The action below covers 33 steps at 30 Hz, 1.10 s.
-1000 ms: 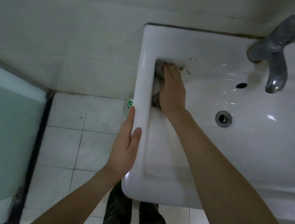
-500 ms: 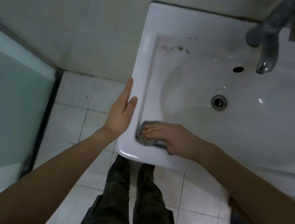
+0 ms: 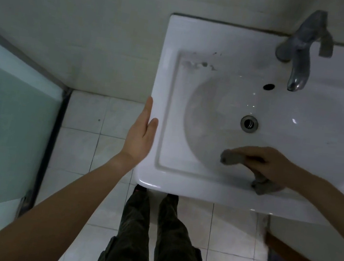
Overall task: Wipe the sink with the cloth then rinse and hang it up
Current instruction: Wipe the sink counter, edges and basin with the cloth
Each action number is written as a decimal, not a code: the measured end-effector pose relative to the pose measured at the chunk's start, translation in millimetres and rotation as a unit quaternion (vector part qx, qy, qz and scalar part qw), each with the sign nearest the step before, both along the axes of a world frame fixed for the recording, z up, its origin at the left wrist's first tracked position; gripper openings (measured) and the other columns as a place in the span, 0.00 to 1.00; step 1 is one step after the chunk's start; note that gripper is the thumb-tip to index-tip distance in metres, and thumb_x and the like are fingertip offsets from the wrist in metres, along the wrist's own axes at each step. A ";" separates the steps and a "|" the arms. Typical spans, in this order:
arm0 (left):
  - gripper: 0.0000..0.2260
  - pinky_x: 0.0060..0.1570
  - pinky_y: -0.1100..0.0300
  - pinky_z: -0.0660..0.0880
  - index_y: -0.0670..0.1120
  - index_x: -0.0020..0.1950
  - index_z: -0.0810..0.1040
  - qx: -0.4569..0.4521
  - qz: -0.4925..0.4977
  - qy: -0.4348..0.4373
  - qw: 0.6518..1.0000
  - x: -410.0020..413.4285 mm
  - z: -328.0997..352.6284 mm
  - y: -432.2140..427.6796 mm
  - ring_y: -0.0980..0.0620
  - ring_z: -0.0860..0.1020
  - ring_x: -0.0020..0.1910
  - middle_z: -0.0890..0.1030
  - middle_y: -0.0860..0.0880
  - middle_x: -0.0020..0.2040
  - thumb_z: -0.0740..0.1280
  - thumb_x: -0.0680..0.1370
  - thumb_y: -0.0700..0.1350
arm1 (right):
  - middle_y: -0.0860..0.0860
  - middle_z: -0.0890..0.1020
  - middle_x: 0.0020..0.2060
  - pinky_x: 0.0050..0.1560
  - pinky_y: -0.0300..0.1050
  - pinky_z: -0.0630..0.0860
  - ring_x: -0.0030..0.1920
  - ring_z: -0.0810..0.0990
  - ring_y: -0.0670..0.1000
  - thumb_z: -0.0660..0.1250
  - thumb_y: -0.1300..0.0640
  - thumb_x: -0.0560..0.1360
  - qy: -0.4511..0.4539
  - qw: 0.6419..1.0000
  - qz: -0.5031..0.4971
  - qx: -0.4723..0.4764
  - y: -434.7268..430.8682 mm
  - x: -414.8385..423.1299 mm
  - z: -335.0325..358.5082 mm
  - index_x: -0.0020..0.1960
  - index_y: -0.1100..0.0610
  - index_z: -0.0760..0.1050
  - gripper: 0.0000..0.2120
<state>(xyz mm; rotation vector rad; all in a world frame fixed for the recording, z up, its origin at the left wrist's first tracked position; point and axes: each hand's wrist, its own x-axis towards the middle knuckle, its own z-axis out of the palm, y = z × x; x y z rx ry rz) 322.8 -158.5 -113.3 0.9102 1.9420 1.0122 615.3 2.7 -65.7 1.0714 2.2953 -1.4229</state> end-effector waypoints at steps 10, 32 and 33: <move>0.24 0.73 0.63 0.58 0.60 0.76 0.47 0.012 0.006 0.000 1.000 -1.3 -4.2 0.1 0.65 0.61 0.73 0.56 0.68 0.75 0.54 0.83 0.48 | 0.52 0.80 0.51 0.55 0.43 0.73 0.51 0.78 0.51 0.59 0.65 0.78 0.218 0.872 -0.428 0.092 78.2 -151.5 -41.7 0.63 0.61 0.74 0.15; 0.24 0.69 0.76 0.51 0.58 0.76 0.48 0.015 0.008 -0.021 1.000 -0.5 -7.3 0.9 0.73 0.53 0.73 0.53 0.69 0.75 0.53 0.84 0.44 | 0.58 0.66 0.73 0.75 0.47 0.58 0.75 0.61 0.55 0.61 0.71 0.75 0.126 0.939 -0.163 0.275 42.8 -242.9 -68.7 0.73 0.64 0.64 0.26; 0.24 0.69 0.77 0.51 0.58 0.77 0.48 0.014 0.007 -0.022 1.000 -0.5 -6.7 1.0 0.73 0.53 0.73 0.53 0.69 0.75 0.53 0.84 0.44 | 0.57 0.66 0.73 0.75 0.48 0.58 0.75 0.61 0.55 0.61 0.72 0.74 0.133 0.944 -0.139 0.269 42.0 -233.3 -69.6 0.73 0.64 0.64 0.27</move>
